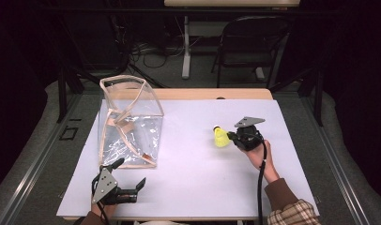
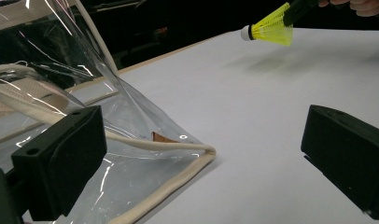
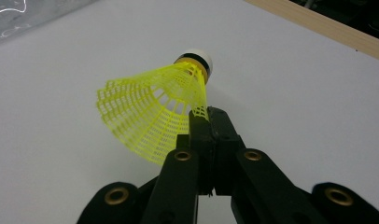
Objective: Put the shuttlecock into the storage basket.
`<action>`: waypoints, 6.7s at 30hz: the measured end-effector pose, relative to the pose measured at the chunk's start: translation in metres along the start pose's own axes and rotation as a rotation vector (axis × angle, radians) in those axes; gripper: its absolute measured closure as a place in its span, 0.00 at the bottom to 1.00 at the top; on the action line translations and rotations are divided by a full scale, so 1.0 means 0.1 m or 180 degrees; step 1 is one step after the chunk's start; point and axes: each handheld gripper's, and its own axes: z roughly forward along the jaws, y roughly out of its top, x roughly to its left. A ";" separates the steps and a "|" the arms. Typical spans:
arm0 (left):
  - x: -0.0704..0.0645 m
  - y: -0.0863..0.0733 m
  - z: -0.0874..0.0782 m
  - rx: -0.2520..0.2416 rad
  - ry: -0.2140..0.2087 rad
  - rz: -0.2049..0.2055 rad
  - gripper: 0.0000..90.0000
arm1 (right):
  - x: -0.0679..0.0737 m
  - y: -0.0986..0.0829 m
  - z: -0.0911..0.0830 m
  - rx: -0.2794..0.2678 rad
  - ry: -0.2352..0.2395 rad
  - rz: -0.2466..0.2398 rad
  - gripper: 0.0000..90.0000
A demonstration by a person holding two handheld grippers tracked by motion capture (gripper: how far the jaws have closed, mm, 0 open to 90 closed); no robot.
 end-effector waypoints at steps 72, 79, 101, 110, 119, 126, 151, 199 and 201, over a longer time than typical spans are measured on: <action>0.00 0.00 0.00 0.0013 0.0010 -0.0004 0.00 | -0.03 0.93 -0.48 -0.0252 -0.0124 -0.0180 1.00; 0.00 0.00 0.00 0.0012 0.0008 -0.0005 0.00 | 0.00 1.00 -0.45 -0.0293 -0.0106 -0.0191 1.00; 0.00 0.00 0.00 0.0011 0.0007 -0.0007 0.00 | 0.11 1.20 -0.26 -0.0300 -0.0021 -0.0247 1.00; 0.00 0.00 0.00 0.0010 0.0008 -0.0006 0.00 | 0.18 1.31 -0.18 -0.0320 0.0016 -0.0269 1.00; 0.00 0.00 0.00 0.0010 0.0007 -0.0006 0.00 | 0.24 1.39 -0.11 -0.0327 0.0051 -0.0304 1.00; 0.00 0.00 0.00 0.0007 0.0006 -0.0014 0.00 | 0.27 1.44 -0.06 -0.0317 0.0071 -0.0311 1.00; 0.00 0.00 -0.01 0.0001 0.0003 -0.0011 0.00 | 0.39 1.63 0.11 -0.0330 0.0158 -0.0331 1.00; 0.01 0.00 0.00 -0.0013 -0.0004 -0.0016 0.00 | 0.53 1.99 0.30 -0.0427 0.0283 -0.0306 1.00; 0.01 0.00 0.00 -0.0012 -0.0006 -0.0017 0.00 | 0.53 2.00 0.31 -0.0433 0.0294 -0.0304 1.00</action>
